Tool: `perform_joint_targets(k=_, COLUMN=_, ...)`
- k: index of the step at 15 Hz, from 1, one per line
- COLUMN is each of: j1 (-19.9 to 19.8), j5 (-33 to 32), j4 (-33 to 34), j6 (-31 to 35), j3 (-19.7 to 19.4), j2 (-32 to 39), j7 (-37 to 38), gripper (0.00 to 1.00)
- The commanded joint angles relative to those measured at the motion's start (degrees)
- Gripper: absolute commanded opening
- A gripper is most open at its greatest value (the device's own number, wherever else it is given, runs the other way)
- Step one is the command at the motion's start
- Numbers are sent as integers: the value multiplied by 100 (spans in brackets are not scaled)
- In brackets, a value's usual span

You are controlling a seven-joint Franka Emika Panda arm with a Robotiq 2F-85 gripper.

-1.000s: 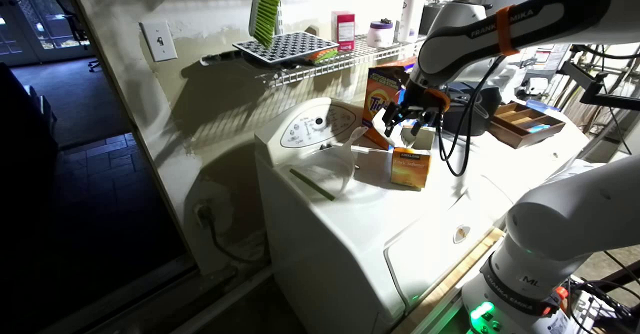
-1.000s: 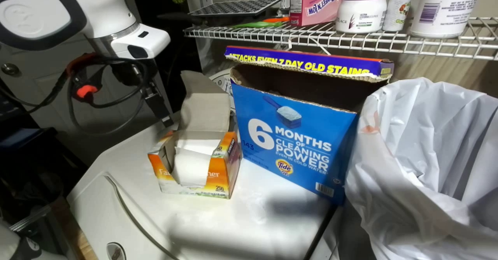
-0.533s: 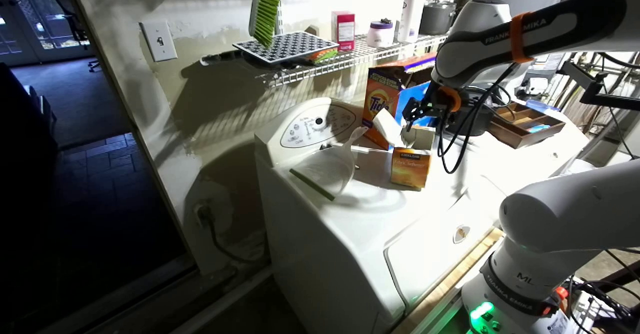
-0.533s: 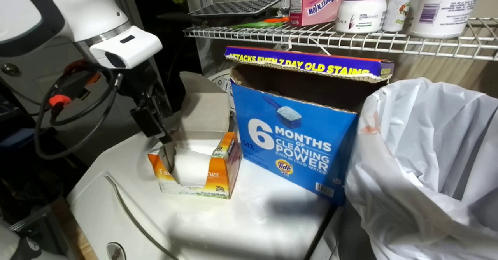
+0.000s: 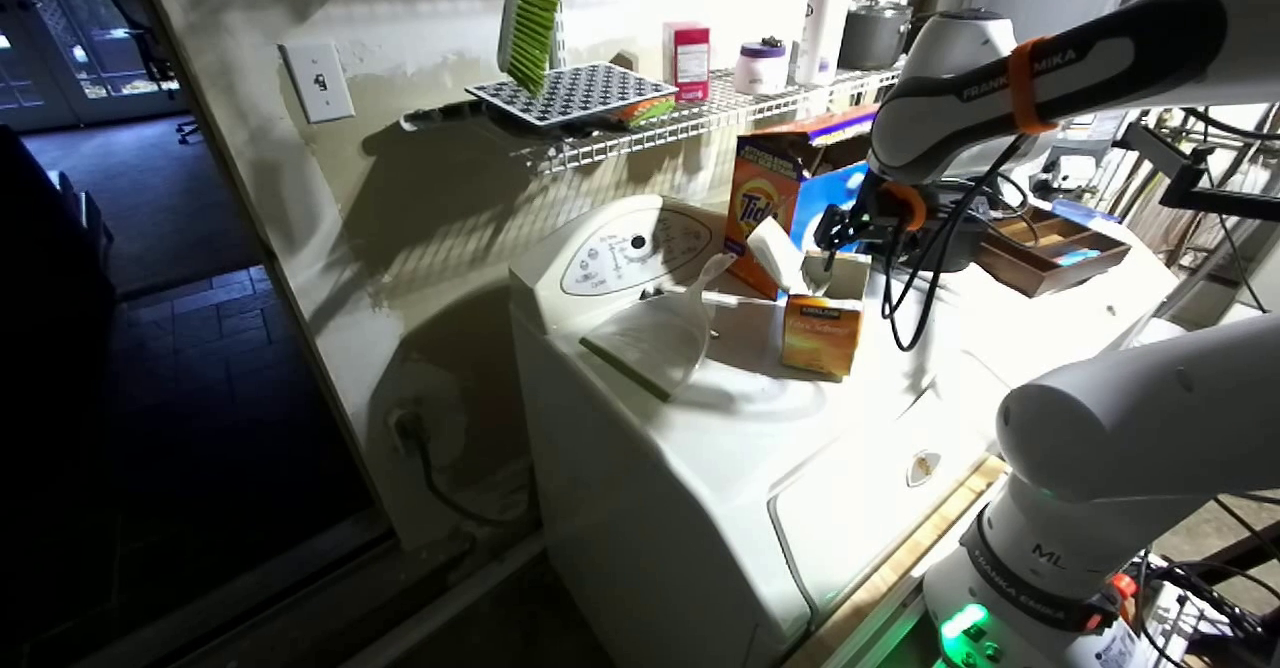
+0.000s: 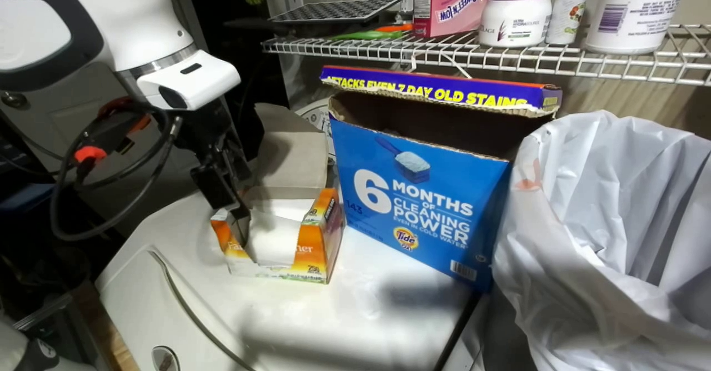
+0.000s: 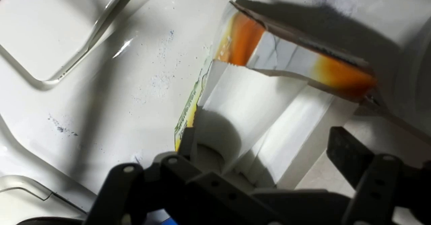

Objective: Open the orange fabric softener box lid fully, pick one white paper from the orange fabric softener box and put it on the washing machine

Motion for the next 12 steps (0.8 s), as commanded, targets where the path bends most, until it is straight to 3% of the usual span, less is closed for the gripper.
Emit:
perform_joint_targets(k=1, j1=-25, j5=163, j4=17, j6=368, j3=-332, j2=250, j7=5, gripper=100)
perform_joint_targets(k=6, j1=97, j5=548, j4=48, j6=491, j3=-781, j2=695, j7=-143, gripper=100)
perform_joint_targets(k=12, j1=316, j5=1165, j4=46, j6=861, j3=-945, j2=1207, j7=-321, gripper=100)
